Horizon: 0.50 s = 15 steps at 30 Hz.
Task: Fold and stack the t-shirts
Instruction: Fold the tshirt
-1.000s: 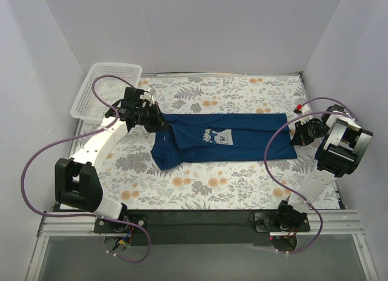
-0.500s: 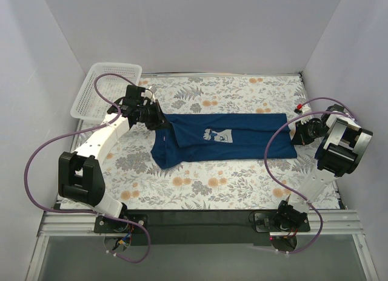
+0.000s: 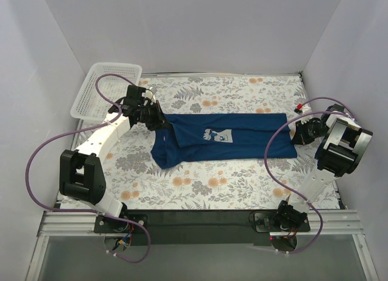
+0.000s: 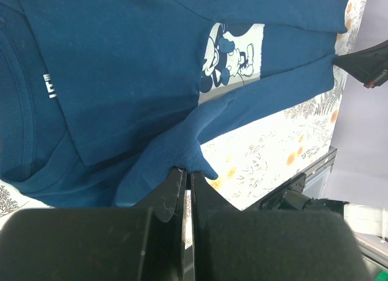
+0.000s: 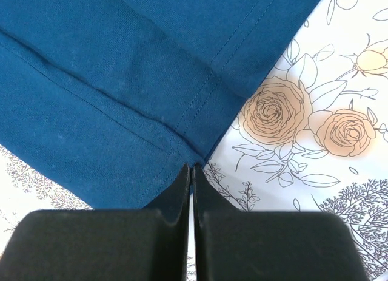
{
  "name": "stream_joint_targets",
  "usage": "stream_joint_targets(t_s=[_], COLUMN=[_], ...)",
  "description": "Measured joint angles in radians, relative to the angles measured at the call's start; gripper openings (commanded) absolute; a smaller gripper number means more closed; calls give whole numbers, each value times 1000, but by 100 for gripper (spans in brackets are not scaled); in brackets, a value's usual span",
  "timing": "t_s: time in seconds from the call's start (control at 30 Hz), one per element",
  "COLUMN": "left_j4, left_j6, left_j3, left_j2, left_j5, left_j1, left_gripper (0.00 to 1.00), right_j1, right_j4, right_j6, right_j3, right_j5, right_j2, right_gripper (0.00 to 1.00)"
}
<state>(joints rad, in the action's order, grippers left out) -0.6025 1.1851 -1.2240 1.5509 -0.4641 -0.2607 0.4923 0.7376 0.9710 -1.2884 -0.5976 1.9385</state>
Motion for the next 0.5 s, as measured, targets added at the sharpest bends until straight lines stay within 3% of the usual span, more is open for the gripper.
stream_joint_targets(t_s=[0.5], left_j4=[4], left_j6=[-1], left_j3=[-2], left_j2=[8], left_j5=[0], left_j1=[0], left_gripper=[0], right_j1=[-4], right_j4=[-5], right_j6=[-4], right_j3=[0], right_j5=[1], right_j2=[0], right_gripper=[1])
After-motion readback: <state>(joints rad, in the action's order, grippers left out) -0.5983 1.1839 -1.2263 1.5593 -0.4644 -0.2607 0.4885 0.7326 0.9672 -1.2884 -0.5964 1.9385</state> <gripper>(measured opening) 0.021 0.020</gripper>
